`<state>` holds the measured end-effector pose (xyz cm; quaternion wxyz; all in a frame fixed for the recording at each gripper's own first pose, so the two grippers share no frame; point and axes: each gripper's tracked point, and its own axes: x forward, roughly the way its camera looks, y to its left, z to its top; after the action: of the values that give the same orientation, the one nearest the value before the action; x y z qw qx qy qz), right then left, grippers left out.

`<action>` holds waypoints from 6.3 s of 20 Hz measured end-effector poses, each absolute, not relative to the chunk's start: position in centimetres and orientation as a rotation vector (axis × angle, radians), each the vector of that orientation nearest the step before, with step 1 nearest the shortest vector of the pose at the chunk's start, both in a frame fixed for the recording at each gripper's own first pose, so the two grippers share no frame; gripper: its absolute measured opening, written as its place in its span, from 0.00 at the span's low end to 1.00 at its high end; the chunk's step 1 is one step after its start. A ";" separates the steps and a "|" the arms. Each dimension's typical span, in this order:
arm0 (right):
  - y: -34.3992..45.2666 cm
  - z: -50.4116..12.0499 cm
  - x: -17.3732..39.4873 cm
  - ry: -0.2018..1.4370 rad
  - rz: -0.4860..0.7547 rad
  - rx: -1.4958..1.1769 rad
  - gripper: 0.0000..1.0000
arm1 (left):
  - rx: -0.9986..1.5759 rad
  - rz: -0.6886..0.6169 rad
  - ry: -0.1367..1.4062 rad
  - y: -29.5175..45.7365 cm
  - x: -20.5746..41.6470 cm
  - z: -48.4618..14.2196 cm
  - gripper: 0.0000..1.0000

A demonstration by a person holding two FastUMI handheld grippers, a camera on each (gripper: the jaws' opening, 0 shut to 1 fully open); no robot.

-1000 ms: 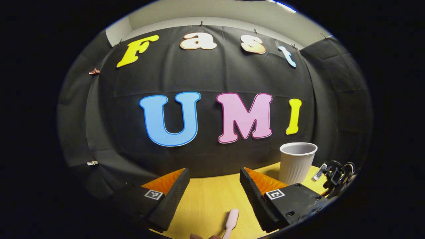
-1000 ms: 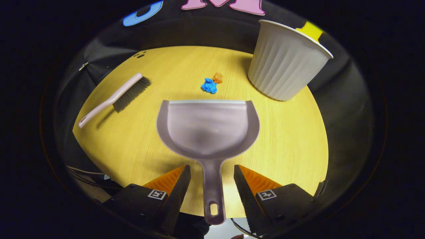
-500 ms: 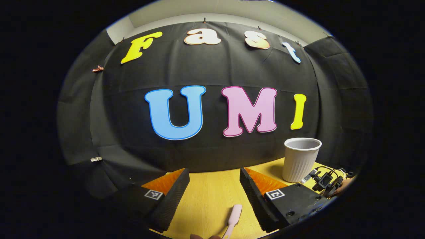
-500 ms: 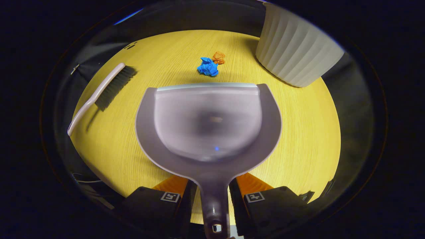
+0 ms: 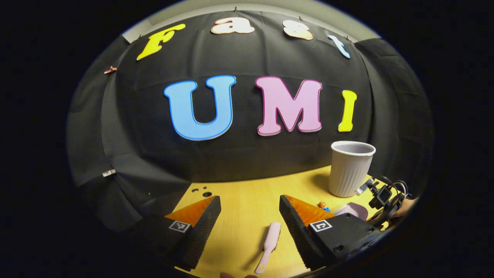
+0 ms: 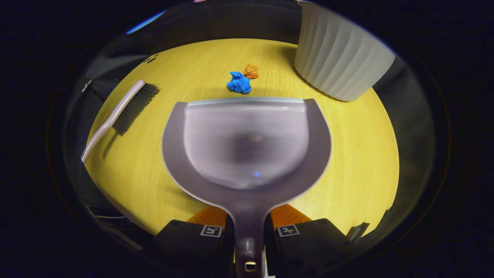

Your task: Pick up the small broom and dustpan from the desktop, sweep the trash into the dustpan with the broom, and then empty the trash into the garbage bin.

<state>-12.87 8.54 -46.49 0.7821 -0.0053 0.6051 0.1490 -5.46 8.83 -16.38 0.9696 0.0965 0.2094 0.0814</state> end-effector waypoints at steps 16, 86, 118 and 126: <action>3.4 -40.6 -16.3 1.237 0.386 0.002 0.37 | 0.240 0.030 1.092 8.9 -7.9 -41.2 0.92; -0.1 -46.6 -13.1 1.323 0.551 -0.121 0.37 | 0.054 -0.519 1.124 -15.0 4.7 -42.0 0.28; -9.7 -36.9 -4.3 1.403 0.080 -0.380 0.36 | 0.032 -0.294 1.069 1.2 -3.0 -44.7 0.28; -11.9 -35.9 -3.4 1.526 0.169 -0.609 0.36 | 0.007 -0.266 1.093 1.9 -3.5 -45.3 0.28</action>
<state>-3.36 -11.89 -35.87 0.6778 -0.2712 0.6792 0.0753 -3.55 1.90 -45.35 0.8459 0.0032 0.5183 -0.1259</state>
